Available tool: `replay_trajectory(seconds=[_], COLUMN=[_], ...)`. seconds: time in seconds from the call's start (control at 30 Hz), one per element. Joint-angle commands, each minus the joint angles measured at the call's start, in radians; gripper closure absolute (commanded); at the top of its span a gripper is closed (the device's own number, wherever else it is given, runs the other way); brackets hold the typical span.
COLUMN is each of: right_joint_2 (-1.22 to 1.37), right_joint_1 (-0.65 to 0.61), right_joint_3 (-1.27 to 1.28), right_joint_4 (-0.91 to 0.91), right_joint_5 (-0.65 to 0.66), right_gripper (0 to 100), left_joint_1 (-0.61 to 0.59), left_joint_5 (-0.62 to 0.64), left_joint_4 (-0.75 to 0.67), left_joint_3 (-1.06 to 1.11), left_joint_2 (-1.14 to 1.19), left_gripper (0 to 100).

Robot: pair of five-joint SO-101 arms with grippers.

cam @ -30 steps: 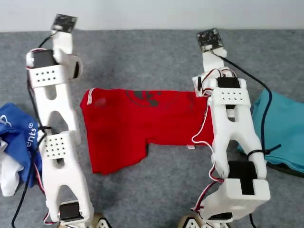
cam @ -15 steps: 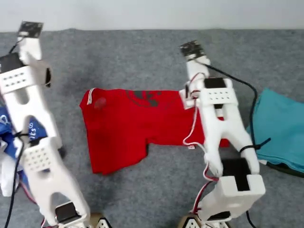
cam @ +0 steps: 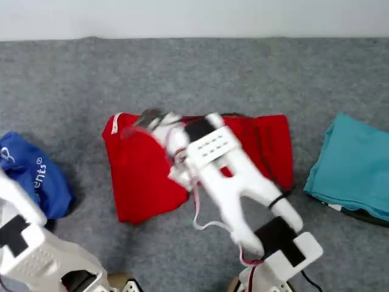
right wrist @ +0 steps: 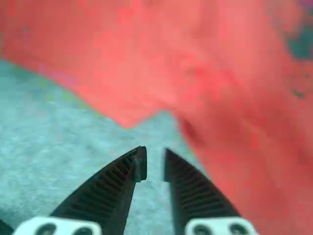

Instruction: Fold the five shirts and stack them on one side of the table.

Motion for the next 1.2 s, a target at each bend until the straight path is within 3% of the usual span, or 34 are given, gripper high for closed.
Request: replay_trajectory(seconds=[0.0, 0.37, 0.9, 1.17], right_joint_2=[-0.051, 0.12, 0.49, 0.564], right_joint_1=[-0.124, -0.358, -0.423, -0.423], right_joint_3=[-0.044, -0.091, -0.523, -0.535], right_joint_4=[0.007, -0.097, 0.111, 0.05], right_joint_5=[0.008, 0.003, 0.002, 0.006], right_gripper=[79.3, 76.2, 76.1, 76.2], left_joint_1=[-0.075, -0.146, -0.149, -0.149], left_joint_5=[-0.031, -0.037, -0.037, -0.037], left_joint_4=[0.021, 0.02, 0.008, 0.008], left_joint_3=[0.042, 0.059, 0.059, 0.059], left_joint_2=[-0.072, -0.072, -0.078, -0.08], left_gripper=[99, 99, 99, 99])
